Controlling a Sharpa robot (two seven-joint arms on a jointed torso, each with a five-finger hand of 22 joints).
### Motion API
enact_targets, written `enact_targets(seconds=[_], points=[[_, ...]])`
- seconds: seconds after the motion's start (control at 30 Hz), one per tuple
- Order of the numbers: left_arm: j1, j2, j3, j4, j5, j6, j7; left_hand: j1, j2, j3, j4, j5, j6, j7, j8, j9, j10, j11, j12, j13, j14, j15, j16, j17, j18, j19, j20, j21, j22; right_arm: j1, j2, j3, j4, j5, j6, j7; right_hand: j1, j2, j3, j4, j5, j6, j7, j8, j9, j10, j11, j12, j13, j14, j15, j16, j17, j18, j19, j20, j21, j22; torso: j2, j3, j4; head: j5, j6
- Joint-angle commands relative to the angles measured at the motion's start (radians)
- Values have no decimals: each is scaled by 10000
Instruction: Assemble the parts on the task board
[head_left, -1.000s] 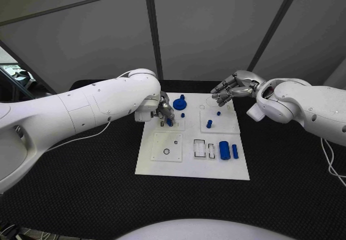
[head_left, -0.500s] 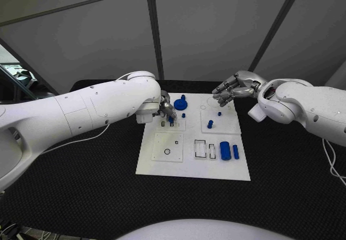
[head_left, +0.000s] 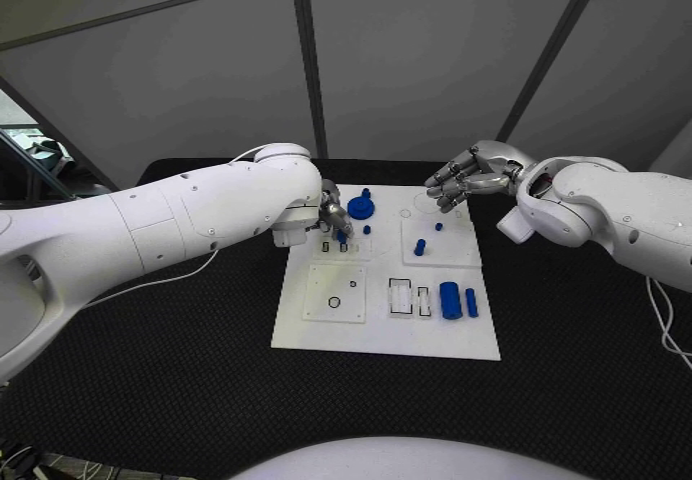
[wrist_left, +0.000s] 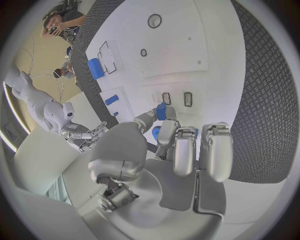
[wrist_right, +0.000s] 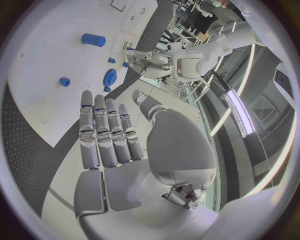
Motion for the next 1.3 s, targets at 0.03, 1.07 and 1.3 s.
enact_targets(seconds=[0.03, 1.07, 1.3], points=[[7, 12, 3, -10, -243, 4, -243, 394, 325, 805, -748, 26, 83, -31, 29, 12, 97, -5, 30, 9, 1037, -40, 23, 2629, -425, 872, -69, 34, 2326, 20, 4, 5, 28, 6, 48, 68, -38, 56, -75, -5, 57, -24, 46, -24, -4, -80, -6, -21, 8, -62, -13, -16, -9, 34, 92, -10, -58, -8, -1, -1, 3, -9, -12], [-100, 56, -118, 59, -446, 429, -265, 388, 312, 835, -769, 22, 93, -35, 42, 28, 85, -9, 13, -16, 1037, -43, 23, 2629, -427, 876, -71, 40, 2332, 21, 51, 5, 23, 6, 63, 66, -35, 65, -77, -6, 58, -23, 45, -23, -3, -80, -7, -20, 9, -60, -13, -15, -15, 35, 100, -10, -67, -16, -3, 2, 11, -41, -66], [-102, 45, -118, 85, -322, 442, -264, 391, 313, 854, -780, 25, 101, -38, 49, 36, 88, -12, 13, -17, 1037, -44, 23, 2629, -427, 876, -72, 40, 2331, 21, 54, 5, 20, 6, 68, 67, -33, 67, -78, -7, 58, -23, 45, -23, -3, -80, -7, -19, 9, -60, -13, -14, -17, 35, 102, -9, -69, -18, 1, -4, 13, -36, -61]])
